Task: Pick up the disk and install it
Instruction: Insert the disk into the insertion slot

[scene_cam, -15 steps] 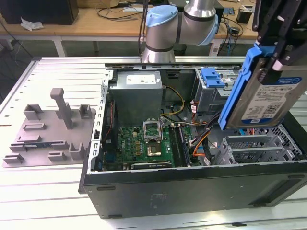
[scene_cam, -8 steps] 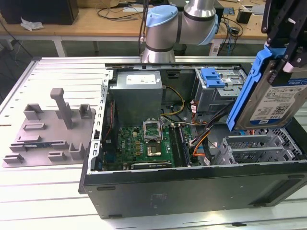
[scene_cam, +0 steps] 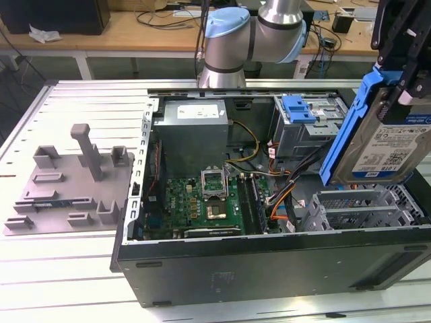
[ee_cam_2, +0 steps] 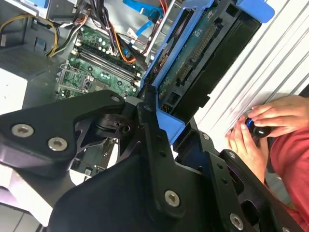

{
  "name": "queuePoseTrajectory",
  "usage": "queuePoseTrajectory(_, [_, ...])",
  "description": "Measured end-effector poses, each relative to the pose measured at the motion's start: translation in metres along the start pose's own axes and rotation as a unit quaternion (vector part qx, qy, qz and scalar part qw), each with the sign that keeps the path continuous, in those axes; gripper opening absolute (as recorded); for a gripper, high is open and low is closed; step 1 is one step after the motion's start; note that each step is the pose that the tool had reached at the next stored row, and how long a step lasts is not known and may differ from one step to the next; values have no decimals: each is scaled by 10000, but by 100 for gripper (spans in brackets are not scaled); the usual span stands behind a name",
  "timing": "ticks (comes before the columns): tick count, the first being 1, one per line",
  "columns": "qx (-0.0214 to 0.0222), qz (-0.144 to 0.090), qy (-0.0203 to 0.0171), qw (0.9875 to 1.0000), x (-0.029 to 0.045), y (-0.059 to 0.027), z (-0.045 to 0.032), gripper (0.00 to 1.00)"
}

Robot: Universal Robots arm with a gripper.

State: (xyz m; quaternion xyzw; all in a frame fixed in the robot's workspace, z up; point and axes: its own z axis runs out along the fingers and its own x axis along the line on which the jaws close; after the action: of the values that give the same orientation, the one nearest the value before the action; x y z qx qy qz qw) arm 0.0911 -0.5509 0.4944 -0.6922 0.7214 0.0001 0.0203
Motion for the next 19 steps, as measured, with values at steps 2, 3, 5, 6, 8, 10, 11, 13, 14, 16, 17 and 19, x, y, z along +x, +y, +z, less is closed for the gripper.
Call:
queuePoseTrajectory(2, [0,17,-1,10000,-1,-34,4,37])
queuePoseTrajectory(3, [-2,18,0,10000,-2,-52,5,37])
queuePoseTrajectory(5, [-10,18,1,10000,-3,-73,8,37])
queuePoseTrajectory(6, [-16,19,3,10000,-3,-75,9,37])
queuePoseTrajectory(8, [-45,19,3,10000,-3,-76,16,37])
queuePoseTrajectory(10, [-68,15,4,10000,-3,-77,18,37])
queuePoseTrajectory(11, [-82,10,5,10000,-3,-78,18,37])
queuePoseTrajectory(13, [-108,-9,10,9999,-3,-85,19,37])
queuePoseTrajectory(14, [-120,-40,13,9999,-3,-98,21,37])
queuePoseTrajectory(16, [-123,-130,12,9998,-5,-111,23,37])
queuePoseTrajectory(17, [-124,-168,10,9998,-7,-111,26,37])
queuePoseTrajectory(19, [-128,-282,10,9995,-11,-113,29,37])
